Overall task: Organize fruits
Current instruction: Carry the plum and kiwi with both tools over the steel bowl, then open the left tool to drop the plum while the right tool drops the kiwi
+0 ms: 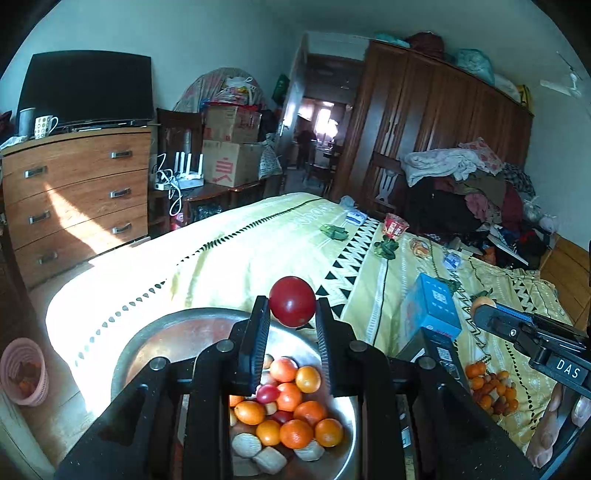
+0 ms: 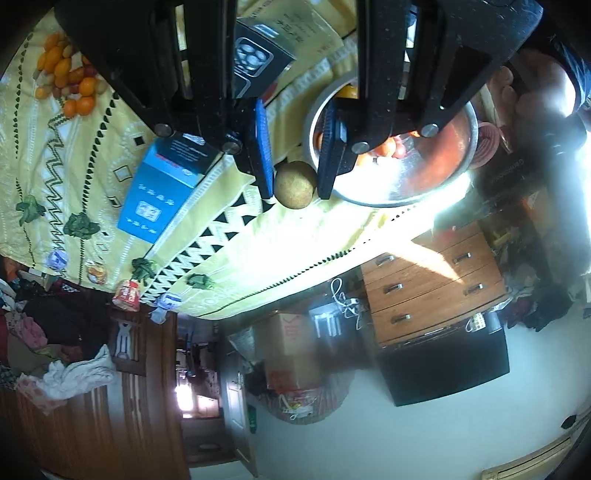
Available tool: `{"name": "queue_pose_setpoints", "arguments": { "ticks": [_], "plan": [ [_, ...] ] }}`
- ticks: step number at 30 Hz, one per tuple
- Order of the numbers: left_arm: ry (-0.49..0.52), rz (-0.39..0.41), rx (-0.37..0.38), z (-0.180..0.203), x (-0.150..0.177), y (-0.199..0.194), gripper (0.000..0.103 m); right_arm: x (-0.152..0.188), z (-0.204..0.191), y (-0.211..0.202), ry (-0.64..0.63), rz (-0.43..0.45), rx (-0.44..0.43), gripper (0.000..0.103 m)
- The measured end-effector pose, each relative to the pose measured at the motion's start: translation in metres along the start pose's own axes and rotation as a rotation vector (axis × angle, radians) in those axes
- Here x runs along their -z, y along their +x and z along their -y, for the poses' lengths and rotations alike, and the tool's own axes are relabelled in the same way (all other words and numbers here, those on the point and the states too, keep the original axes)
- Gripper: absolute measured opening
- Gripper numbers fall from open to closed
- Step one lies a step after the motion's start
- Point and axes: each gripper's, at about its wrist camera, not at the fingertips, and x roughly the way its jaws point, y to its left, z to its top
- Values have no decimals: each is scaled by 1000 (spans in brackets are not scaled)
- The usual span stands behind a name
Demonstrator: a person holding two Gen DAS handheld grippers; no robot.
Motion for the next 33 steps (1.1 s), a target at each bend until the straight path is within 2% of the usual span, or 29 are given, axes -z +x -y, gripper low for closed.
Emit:
{"name": "queue_pose_setpoints", "arguments": {
  "ticks": [6,10,21,33],
  "plan": [
    [-26,-65,-22,-26,26,11,25,7,-38,49,-40,-135,-52,24],
    [-35,-107,-20,-35,39,20,25,13,-55,64,-68,-183,-65,24],
    [-48,-126,-8,-44,42,27,25,14,-76,79,-88,-214,-61,24],
    [-58,-148,0,-51,45,33,25,18,-79,90,-83,-237,-64,24]
  ]
}}
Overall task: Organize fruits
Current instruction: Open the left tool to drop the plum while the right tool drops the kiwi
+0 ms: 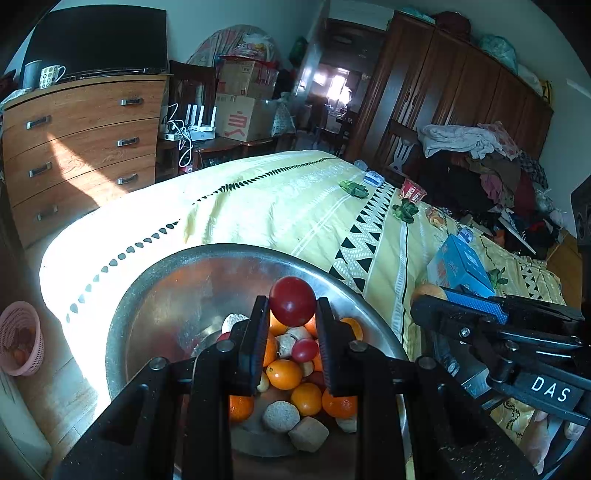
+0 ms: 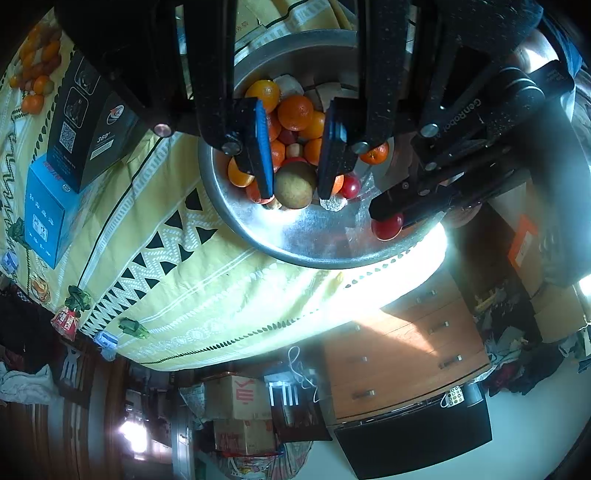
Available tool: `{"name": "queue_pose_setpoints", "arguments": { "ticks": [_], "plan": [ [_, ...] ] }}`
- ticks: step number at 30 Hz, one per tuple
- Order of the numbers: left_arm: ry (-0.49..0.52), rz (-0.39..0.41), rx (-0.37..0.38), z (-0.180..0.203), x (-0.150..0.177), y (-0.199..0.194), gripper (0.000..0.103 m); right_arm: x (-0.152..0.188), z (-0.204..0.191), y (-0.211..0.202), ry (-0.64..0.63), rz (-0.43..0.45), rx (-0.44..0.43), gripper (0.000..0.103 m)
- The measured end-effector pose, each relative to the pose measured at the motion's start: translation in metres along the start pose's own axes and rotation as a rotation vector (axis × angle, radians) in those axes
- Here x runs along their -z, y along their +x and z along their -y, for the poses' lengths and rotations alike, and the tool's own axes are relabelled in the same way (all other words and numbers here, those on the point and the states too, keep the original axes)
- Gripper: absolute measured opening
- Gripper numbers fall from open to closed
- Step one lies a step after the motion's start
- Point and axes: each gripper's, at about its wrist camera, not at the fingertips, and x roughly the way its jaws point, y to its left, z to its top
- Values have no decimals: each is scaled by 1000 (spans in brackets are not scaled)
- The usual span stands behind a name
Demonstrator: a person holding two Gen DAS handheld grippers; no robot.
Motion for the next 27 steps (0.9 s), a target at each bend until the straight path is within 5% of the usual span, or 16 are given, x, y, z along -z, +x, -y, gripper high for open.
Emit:
{"name": "queue_pose_setpoints", "arguments": {
  "ticks": [9,16,19,23,27],
  "plan": [
    [-25,-33,-10,-5,5,7,26,3,0,7,2,-15,-6,25],
    [-40,-29,-35,-8,6,7,62,3,-1,9,6,-22,-12,26],
    [-46,-11,-66,-9,6,5,77,4,0,8,12,-16,-11,48],
    [-61,5,-97,-13,6,2,82,4,1,1,23,9,8,74],
    [-62,20,-105,-13,6,-2,84,5,2,-4,25,21,18,77]
  ]
}}
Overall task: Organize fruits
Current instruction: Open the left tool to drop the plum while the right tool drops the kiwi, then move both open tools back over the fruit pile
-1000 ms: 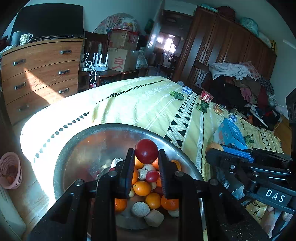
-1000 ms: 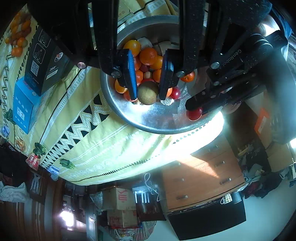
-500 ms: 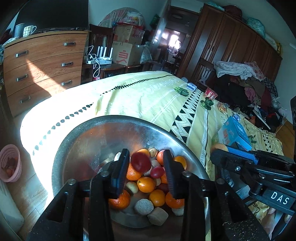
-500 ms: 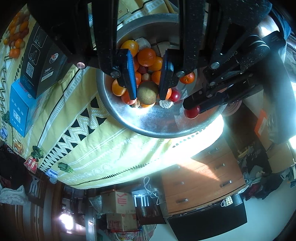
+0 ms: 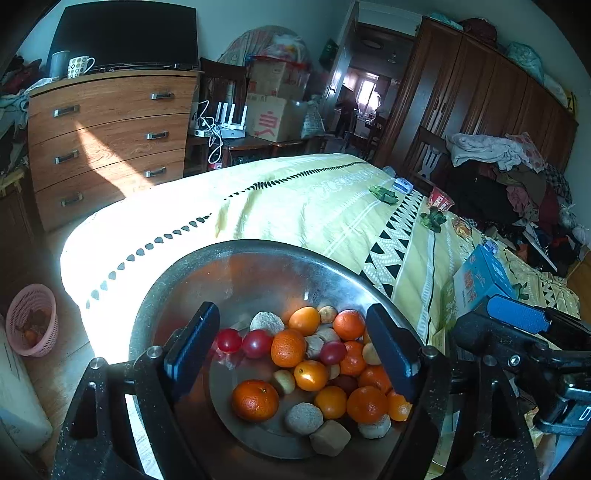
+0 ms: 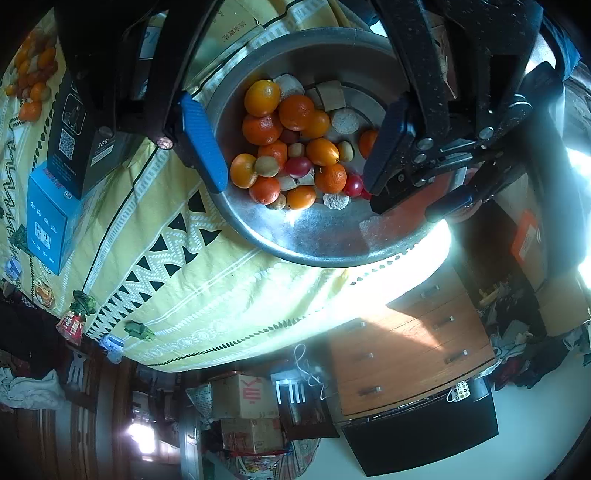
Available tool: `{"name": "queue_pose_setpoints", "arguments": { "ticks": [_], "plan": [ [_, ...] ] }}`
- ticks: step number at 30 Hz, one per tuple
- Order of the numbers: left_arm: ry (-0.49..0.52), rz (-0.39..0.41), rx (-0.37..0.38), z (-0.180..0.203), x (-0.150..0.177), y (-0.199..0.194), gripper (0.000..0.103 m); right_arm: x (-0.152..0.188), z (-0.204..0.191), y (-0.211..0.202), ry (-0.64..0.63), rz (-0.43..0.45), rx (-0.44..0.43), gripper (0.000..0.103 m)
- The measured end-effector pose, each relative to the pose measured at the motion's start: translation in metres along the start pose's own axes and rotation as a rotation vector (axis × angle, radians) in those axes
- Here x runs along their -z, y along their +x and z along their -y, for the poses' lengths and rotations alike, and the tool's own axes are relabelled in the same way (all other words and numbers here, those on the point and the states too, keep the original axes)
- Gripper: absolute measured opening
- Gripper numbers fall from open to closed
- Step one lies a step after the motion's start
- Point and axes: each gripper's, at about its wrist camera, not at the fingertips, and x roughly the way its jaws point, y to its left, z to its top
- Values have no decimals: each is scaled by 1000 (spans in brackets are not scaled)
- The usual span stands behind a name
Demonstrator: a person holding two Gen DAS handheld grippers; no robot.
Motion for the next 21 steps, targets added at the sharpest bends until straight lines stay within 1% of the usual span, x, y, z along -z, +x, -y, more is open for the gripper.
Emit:
{"name": "queue_pose_setpoints", "arguments": {
  "ticks": [2,6,7,9,12,14,15,16,17,20,21],
  "plan": [
    [1,16,-6,1,0,-4,87,0,-1,-4,-7,9,7,77],
    [3,72,-14,6,-3,-17,93,2,1,-15,-6,33,7,77],
    [3,92,-15,8,-4,-22,97,3,2,-21,-1,51,3,77],
    [-3,128,-13,12,-6,-33,100,6,4,-35,4,87,-1,77],
    [-4,186,-15,23,-10,-50,101,17,9,-63,7,155,8,77],
    [7,226,-40,33,-12,-62,101,26,15,-81,26,193,14,78],
    [9,256,-64,39,-11,-69,101,32,19,-91,37,213,16,79],
    [8,284,-78,44,-10,-77,101,38,23,-102,48,235,27,81],
    [8,301,-71,48,-9,-83,101,44,28,-113,57,258,47,85],
    [28,333,-31,66,-9,-100,101,63,41,-146,61,336,109,90],
    [40,344,-21,72,-8,-105,101,68,46,-156,64,357,134,94]
  ]
}}
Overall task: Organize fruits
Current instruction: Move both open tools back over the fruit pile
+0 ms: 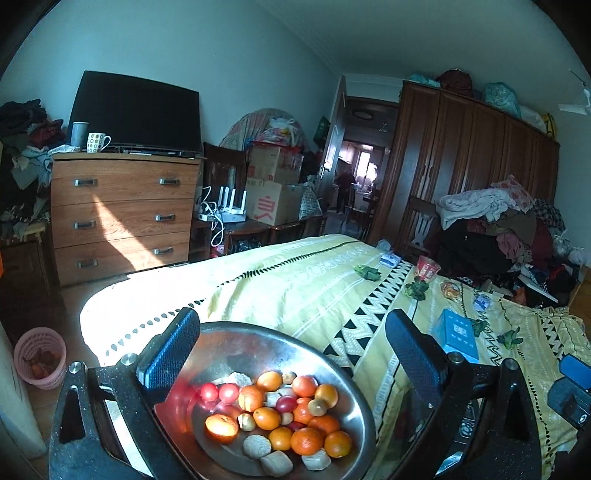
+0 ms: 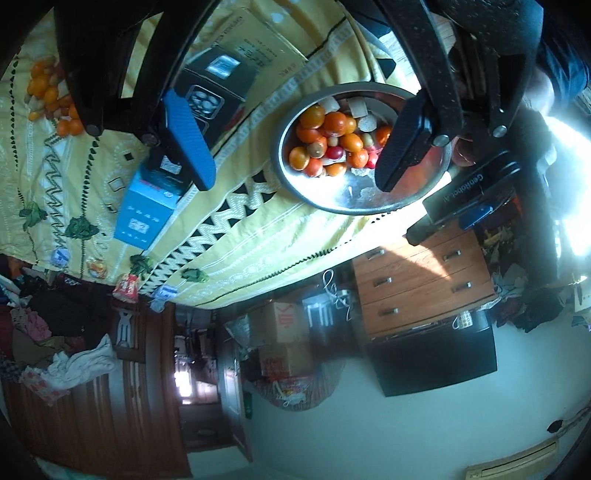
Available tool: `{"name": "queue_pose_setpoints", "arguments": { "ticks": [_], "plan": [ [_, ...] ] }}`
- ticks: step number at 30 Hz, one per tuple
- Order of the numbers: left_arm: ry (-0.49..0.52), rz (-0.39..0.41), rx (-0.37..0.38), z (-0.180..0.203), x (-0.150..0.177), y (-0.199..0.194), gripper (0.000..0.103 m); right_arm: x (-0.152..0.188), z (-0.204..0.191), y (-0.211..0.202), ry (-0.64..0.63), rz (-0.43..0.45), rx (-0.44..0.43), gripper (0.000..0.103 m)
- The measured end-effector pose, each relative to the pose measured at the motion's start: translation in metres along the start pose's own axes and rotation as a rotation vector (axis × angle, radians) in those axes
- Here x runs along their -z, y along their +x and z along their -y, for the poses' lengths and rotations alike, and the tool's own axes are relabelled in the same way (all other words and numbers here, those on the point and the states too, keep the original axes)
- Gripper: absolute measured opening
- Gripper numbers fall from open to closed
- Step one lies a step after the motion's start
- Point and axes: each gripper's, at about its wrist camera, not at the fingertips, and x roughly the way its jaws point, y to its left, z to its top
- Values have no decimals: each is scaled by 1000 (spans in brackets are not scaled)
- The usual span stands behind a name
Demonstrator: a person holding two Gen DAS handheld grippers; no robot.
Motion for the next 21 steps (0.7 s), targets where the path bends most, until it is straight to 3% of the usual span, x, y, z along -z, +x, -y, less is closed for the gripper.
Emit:
{"name": "queue_pose_setpoints", "arguments": {
  "ticks": [5,9,13,17,21],
  "plan": [
    [67,-5,64,39,-3,-9,101,14,36,-56,26,123,123,102],
    [106,-15,124,74,2,-18,101,33,63,-85,67,153,215,103],
    [182,-37,217,119,13,-32,101,65,93,-100,139,76,285,103],
    [284,-81,365,179,33,-45,101,101,122,-109,204,-29,329,103],
    [379,-220,523,246,76,-35,101,133,150,-119,282,-109,349,102]
  ]
}}
